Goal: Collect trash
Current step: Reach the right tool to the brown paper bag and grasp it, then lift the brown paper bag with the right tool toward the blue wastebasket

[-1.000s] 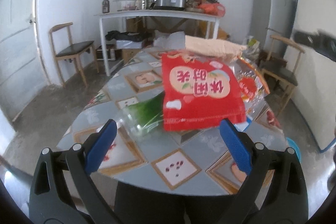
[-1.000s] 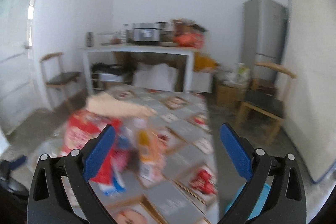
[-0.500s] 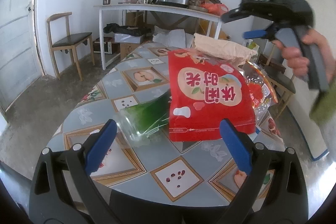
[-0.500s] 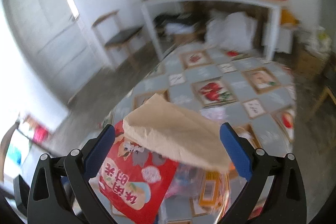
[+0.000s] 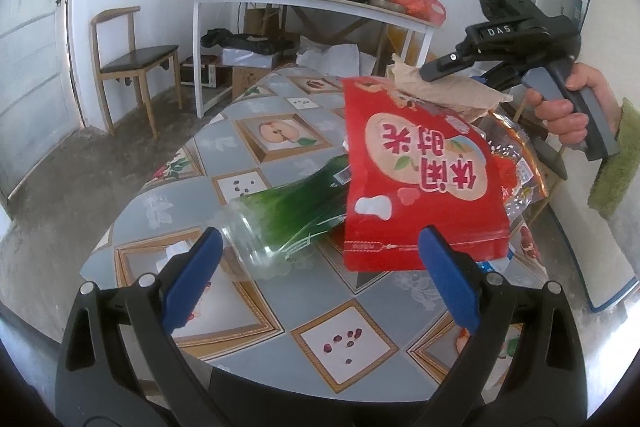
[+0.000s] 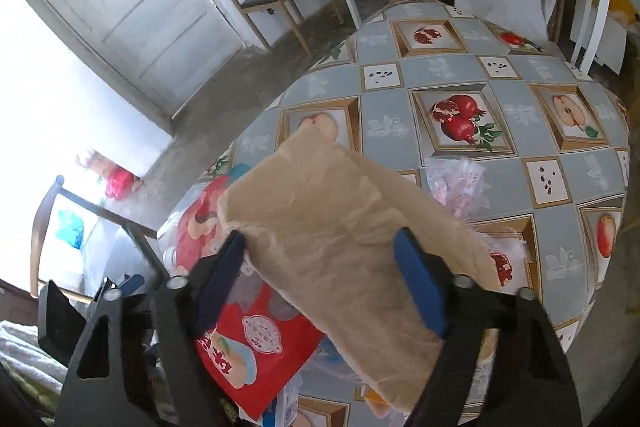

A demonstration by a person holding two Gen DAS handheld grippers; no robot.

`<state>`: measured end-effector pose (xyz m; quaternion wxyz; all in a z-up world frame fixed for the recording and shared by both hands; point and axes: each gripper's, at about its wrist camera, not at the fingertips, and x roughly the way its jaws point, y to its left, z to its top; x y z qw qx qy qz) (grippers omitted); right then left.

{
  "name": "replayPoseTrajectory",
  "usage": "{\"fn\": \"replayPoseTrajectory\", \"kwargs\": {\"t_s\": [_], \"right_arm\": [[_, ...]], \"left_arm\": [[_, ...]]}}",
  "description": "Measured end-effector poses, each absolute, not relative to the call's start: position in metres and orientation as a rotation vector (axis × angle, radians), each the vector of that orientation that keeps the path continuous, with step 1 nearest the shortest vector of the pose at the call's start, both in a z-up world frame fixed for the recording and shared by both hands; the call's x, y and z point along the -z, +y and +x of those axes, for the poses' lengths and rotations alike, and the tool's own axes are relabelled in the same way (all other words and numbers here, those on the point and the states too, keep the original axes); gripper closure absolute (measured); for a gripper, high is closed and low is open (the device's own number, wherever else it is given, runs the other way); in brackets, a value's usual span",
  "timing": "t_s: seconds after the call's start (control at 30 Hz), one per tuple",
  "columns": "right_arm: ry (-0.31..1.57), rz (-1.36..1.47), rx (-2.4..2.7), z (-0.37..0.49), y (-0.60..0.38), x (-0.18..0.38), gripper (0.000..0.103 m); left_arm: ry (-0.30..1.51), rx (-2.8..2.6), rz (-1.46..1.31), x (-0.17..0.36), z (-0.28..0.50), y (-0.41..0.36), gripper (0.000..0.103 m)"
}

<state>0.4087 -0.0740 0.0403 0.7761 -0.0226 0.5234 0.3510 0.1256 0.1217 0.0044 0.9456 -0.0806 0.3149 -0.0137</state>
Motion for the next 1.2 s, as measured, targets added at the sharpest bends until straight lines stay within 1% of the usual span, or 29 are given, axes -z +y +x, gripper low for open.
{"fn": "replayPoseTrajectory", "kwargs": {"t_s": [0.13,0.2,0.23,0.3,0.33,0.37,0.4,0.5,0.73,0.97,1.2], "right_arm": [[1.118,-0.061,-0.742,0.407,-0.075,-0.041,0.051],[1.1,-0.059,-0.734,0.404,-0.077,-0.046,0.061],[1.092,-0.058,-0.73,0.403,-0.077,-0.048,0.064],[1.066,-0.049,-0.724,0.4,-0.079,-0.053,0.077],[1.056,-0.045,-0.723,0.399,-0.08,-0.055,0.082],[1.046,-0.041,-0.72,0.398,-0.08,-0.057,0.089],[1.03,-0.038,-0.713,0.396,-0.081,-0.06,0.093],[0.979,-0.022,-0.706,0.39,-0.083,-0.068,0.097],[0.84,0.072,-0.677,0.375,-0.105,-0.102,0.098],[0.676,0.219,-0.613,0.336,-0.162,-0.14,0.099],[0.559,0.352,-0.541,0.277,-0.229,-0.143,0.099]], "left_arm": [[0.645,0.029,-0.162,-0.004,0.126,0.121,0.008],[0.646,0.029,-0.162,-0.005,0.127,0.121,0.008],[0.646,0.03,-0.162,-0.005,0.127,0.121,0.008],[0.644,0.028,-0.159,-0.005,0.127,0.121,0.009],[0.642,0.029,-0.156,-0.005,0.128,0.12,0.009],[0.639,0.028,-0.154,-0.005,0.128,0.12,0.009],[0.638,0.027,-0.152,-0.006,0.128,0.12,0.009],[0.635,0.028,-0.15,-0.006,0.127,0.118,0.009],[0.619,0.031,-0.131,-0.01,0.12,0.115,0.009],[0.61,0.044,-0.11,-0.013,0.113,0.109,0.009],[0.607,0.08,-0.102,-0.016,0.109,0.096,0.009]]}}
